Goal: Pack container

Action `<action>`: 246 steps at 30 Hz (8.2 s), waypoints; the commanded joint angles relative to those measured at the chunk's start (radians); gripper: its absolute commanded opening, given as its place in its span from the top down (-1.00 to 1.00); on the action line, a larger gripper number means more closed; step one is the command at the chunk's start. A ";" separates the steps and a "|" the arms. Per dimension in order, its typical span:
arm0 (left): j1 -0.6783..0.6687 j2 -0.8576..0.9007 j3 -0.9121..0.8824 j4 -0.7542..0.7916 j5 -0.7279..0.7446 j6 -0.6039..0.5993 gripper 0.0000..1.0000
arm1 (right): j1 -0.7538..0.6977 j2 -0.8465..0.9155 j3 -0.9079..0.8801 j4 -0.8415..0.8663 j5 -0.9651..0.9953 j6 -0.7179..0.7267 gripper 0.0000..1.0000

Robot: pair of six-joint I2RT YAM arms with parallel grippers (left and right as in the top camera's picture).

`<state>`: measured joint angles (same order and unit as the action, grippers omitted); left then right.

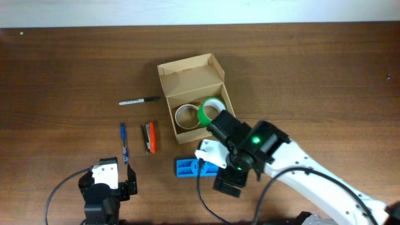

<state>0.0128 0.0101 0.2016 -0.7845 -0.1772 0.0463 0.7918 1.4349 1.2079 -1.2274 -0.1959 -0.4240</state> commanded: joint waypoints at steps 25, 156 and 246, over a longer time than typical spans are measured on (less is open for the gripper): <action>0.002 -0.005 -0.008 -0.001 -0.011 0.019 -0.99 | 0.092 0.366 -0.041 0.325 0.103 -0.055 -1.00; 0.002 -0.005 -0.008 -0.001 -0.011 0.019 -0.99 | -0.098 0.610 0.583 0.248 0.253 0.439 -0.69; 0.001 0.952 0.677 0.111 0.451 0.018 -0.99 | -0.159 -0.902 -0.476 0.431 0.488 0.466 -0.98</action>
<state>0.0128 0.8452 0.8036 -0.6701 0.1516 0.0498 0.6353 0.5373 0.7341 -0.7990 0.2935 0.0277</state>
